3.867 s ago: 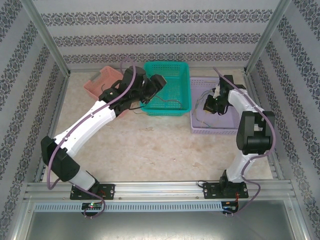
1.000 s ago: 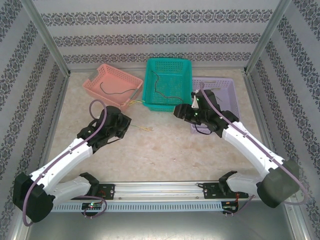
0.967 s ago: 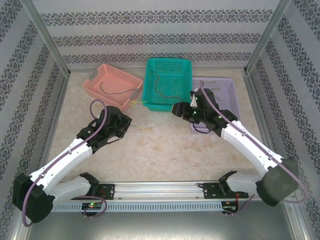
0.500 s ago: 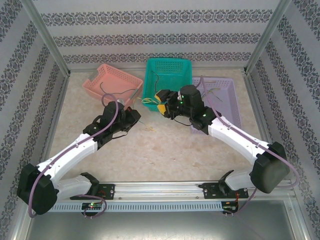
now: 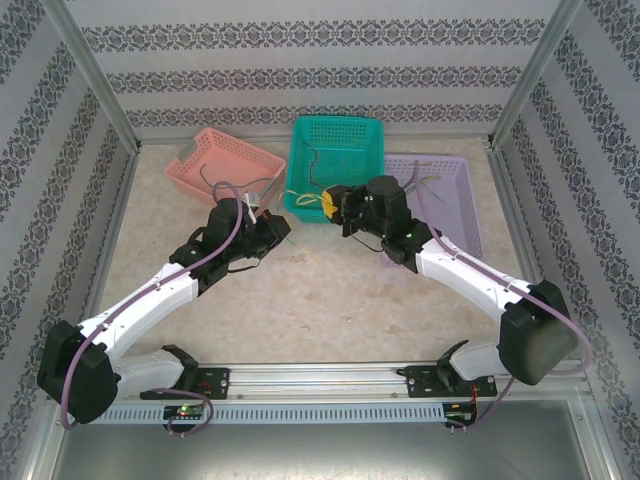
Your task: Untangle the cables
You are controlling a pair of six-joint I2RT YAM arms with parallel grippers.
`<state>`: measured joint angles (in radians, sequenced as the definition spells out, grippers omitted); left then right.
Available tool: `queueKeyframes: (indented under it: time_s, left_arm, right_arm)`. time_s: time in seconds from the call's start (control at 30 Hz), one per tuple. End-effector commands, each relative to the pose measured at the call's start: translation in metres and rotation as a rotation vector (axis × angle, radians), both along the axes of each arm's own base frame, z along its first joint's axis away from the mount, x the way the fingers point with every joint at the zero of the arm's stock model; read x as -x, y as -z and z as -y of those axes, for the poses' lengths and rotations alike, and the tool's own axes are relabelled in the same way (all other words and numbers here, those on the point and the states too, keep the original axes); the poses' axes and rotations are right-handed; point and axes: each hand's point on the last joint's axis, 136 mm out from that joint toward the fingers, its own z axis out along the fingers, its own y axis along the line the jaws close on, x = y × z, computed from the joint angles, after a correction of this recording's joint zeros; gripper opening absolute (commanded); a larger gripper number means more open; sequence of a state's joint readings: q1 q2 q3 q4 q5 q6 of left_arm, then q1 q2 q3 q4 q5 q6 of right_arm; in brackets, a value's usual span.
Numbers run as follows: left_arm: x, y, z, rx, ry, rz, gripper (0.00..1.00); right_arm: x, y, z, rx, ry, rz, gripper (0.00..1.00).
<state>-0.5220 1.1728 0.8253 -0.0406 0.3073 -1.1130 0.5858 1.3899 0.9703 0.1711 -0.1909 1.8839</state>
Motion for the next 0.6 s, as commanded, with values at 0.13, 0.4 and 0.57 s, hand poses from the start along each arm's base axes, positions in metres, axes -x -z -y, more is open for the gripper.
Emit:
queueKeyframes:
  time_s: [0.13, 0.4, 0.57]
  left_arm:
    - [0.005, -0.03, 0.018, 0.016, 0.124, 0.116, 0.0]
    - [0.031, -0.047, 0.056, -0.071, 0.343, 0.2, 0.0]
    - [0.053, -0.056, 0.093, -0.143, 0.514, 0.251, 0.0]
  right_arm:
    - [-0.029, -0.03, 0.02, 0.065, 0.051, 0.181, 0.0]
    - [-0.052, -0.06, 0.055, 0.231, 0.08, 0.387, 0.0]
    - [-0.065, -0.075, 0.066, 0.328, 0.093, 0.494, 0.0]
